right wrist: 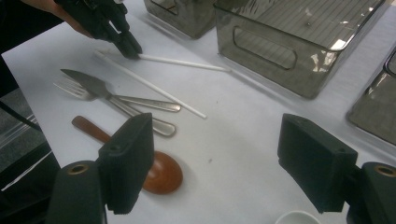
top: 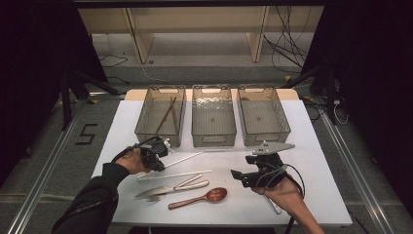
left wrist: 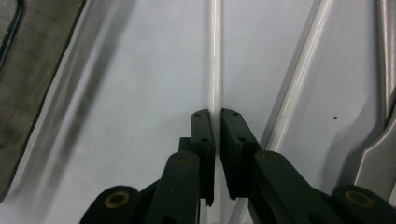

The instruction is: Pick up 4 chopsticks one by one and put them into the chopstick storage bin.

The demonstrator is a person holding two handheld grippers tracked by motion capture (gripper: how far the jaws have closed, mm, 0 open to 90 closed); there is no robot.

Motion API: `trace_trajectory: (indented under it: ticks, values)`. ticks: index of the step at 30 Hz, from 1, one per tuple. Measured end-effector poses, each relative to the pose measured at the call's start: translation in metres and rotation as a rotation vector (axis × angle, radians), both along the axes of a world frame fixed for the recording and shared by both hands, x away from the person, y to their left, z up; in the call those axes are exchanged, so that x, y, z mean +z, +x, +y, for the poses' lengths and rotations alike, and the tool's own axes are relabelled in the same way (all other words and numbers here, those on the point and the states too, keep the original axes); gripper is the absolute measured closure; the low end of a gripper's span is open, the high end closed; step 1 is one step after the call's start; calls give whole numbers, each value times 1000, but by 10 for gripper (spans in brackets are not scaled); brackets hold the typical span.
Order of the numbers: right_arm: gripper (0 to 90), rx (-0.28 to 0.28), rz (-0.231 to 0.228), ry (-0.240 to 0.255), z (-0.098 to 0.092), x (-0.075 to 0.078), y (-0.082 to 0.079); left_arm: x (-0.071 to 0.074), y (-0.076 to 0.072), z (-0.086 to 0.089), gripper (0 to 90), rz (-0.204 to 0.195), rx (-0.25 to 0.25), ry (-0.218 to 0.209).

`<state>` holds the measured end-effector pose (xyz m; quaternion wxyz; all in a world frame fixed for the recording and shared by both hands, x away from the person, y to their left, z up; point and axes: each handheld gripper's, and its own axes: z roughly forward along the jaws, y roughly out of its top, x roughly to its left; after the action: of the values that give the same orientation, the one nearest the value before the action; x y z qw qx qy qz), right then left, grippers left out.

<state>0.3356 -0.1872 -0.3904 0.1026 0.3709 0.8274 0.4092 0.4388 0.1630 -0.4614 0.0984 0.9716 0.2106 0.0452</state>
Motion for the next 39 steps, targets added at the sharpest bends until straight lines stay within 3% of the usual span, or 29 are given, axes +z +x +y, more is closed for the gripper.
trace_trajectory:
  ticks: [8, 14, 19, 23, 28, 32, 35, 39]
  values:
    - [280, -1, -2, 1, -1, 0, 0, 2, -3, 1, 839, -25, -6, 10]
    - [280, -3, -2, 4, -1, 1, 0, 14, -8, 5, 840, -49, 10, -39]
    - [280, -3, -2, 3, -1, 1, 0, 30, -14, 5, 840, -81, -5, -83]
    - [280, -2, -1, 3, -1, 1, 0, 46, -18, 4, 839, -100, -11, -150]
    - [280, -4, -3, 6, -1, 1, 0, 63, -16, 8, 839, -126, 35, -259]
    - [280, -8, -5, 11, -1, 1, 0, 73, -13, 11, 839, -154, 101, -353]
    - [280, -9, -4, 12, -1, 1, 0, 81, -8, 15, 839, -167, 135, -363]
    - [280, -8, -4, 12, -1, 1, 0, 89, 3, 25, 839, -188, 210, -424]
